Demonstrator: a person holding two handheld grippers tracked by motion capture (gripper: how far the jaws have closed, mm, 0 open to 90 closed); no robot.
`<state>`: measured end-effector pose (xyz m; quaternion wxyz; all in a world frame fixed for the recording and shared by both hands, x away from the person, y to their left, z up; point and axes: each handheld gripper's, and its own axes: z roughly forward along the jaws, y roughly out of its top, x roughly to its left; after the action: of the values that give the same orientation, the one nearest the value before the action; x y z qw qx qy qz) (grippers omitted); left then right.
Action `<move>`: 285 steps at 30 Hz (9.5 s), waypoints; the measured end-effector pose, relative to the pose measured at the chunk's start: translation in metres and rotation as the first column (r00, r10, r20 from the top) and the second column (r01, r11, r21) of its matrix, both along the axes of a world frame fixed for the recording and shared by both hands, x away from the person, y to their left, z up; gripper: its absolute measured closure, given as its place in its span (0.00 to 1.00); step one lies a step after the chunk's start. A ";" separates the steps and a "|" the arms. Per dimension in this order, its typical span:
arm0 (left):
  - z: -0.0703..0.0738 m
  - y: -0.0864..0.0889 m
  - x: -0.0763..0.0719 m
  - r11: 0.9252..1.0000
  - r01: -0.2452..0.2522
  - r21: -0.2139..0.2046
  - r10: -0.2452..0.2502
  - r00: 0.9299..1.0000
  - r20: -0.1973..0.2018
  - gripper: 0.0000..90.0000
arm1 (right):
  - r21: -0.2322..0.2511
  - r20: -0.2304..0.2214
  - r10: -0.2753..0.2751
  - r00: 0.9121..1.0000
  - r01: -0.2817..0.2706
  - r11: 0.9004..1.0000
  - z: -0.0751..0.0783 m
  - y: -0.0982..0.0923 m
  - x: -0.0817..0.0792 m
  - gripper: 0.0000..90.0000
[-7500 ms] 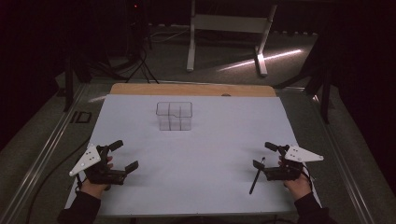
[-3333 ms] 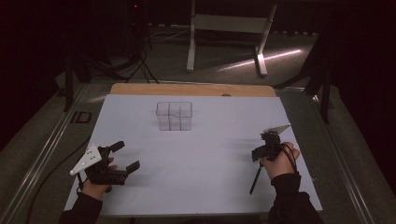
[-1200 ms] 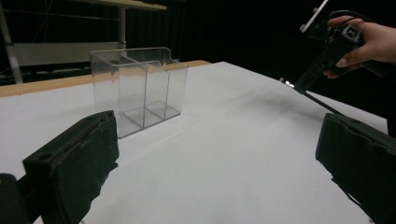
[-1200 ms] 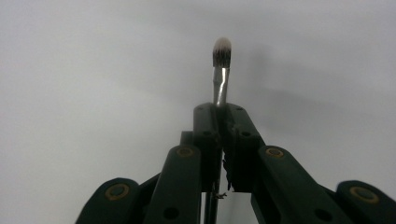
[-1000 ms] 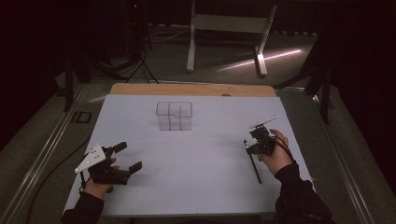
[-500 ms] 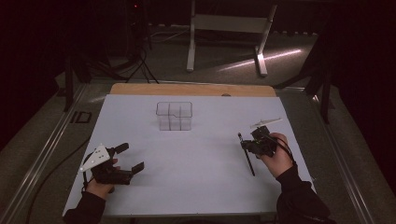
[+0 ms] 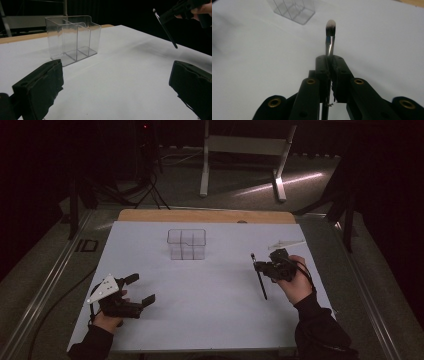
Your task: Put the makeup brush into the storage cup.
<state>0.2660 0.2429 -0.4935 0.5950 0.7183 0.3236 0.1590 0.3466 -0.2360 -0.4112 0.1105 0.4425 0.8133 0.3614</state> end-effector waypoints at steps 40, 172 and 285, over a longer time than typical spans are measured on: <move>-0.002 0.000 0.001 1.000 0.006 0.006 -0.005 1.000 -0.006 0.01 | 0.265 0.329 -0.005 0.944 -0.087 0.960 0.055 0.044 0.028 0.93; 0.000 0.002 -0.002 0.999 0.029 -0.026 -0.029 1.000 -0.003 0.01 | 0.201 0.238 0.030 0.971 -0.080 0.976 -0.038 0.208 0.141 0.92; -0.003 -0.002 -0.002 0.999 0.022 0.034 -0.021 1.000 -0.015 0.01 | 0.113 -0.047 0.397 0.917 -0.390 0.914 -0.049 0.019 -0.005 0.10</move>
<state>0.2642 0.2410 -0.4968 0.5820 0.7329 0.3175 0.1529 0.3413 -0.2167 -0.4602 -0.0151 0.2868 0.8696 0.4016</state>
